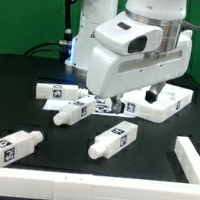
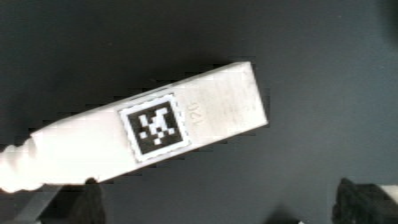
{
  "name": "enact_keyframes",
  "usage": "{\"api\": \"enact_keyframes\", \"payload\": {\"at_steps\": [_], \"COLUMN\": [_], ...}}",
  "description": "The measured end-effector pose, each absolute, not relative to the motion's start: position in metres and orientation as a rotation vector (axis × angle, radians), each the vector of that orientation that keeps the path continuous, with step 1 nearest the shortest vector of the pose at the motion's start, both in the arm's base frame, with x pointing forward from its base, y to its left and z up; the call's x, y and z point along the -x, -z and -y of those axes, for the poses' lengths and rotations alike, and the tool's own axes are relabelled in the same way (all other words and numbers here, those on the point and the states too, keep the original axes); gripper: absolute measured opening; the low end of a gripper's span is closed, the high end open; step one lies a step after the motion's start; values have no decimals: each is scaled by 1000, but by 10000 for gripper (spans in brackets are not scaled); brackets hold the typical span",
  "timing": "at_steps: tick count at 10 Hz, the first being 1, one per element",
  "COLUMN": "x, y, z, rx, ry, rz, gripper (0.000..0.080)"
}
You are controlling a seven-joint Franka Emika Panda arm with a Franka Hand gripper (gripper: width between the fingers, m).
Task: Assemble desk
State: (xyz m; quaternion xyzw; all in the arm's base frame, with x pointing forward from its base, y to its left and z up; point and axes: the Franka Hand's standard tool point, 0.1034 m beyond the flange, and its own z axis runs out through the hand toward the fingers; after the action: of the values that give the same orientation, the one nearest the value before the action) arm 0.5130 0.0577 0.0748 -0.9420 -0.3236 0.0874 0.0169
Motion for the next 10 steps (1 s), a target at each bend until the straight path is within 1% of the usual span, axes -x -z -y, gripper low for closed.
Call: {"api": "enact_keyframes", "payload": {"at_steps": [5,7,8,10], "x": [-513,-508,-509,-509], "y": [-75,-67,-65,-64], "z": [-58,-53,-53,-50], "rx": [2928,2996,3046,3048], "ry": [-269,-228,-189,-207], "rz": [1001,836,662,633], "gripper": [650,650,650,650]}}
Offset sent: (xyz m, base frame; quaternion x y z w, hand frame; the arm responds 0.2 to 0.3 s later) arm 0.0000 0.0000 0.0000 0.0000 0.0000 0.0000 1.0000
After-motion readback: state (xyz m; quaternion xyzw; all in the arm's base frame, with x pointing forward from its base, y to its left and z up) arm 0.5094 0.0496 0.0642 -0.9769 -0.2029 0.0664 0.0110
